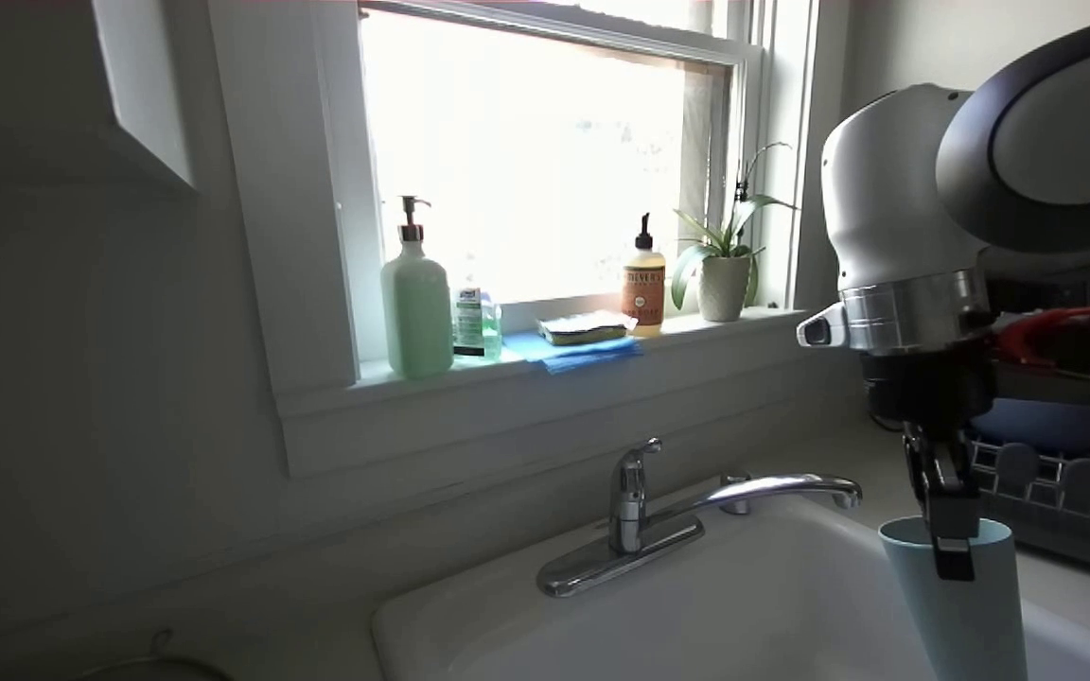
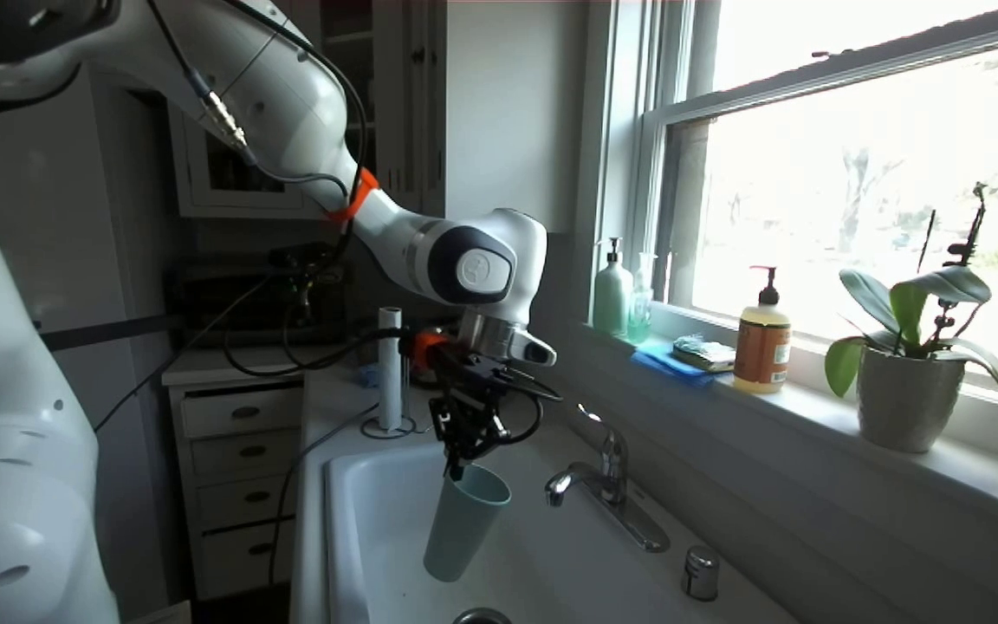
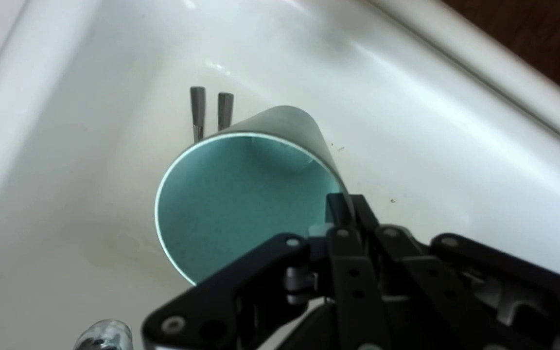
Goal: Pick up the light blue cup on the counter top and put it in the sink, move the tap nozzle to the mouth of the cup and open tap using the faucet
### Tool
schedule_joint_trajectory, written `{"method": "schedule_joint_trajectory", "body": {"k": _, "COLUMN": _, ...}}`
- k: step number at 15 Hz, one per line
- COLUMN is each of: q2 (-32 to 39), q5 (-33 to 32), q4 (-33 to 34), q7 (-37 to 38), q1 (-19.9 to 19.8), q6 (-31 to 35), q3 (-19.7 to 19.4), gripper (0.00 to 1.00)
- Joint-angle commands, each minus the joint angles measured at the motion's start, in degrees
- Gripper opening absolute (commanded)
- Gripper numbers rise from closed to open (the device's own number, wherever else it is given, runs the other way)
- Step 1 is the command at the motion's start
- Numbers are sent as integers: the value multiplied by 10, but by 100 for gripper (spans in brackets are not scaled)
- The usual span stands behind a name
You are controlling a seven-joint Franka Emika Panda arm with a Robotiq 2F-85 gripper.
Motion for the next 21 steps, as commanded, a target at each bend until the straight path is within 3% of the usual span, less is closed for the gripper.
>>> {"method": "schedule_joint_trajectory", "body": {"k": 1, "q2": 0, "q5": 0, "q4": 1, "q7": 0, "q1": 1, "q6": -1, "q3": -1, "gripper": 4}}
{"method": "schedule_joint_trajectory", "body": {"k": 8, "q2": 19, "q5": -13, "q4": 7, "q7": 24, "q1": 5, "q6": 19, "q3": 9, "gripper": 1}}
{"method": "schedule_joint_trajectory", "body": {"k": 13, "q2": 79, "q5": -26, "q4": 16, "q7": 99, "q1": 13, "q6": 103, "q3": 33, "gripper": 1}}
{"method": "schedule_joint_trajectory", "body": {"k": 21, "q2": 174, "q5": -63, "q4": 25, "q7": 157, "q1": 31, "q6": 256, "q3": 44, "gripper": 1}}
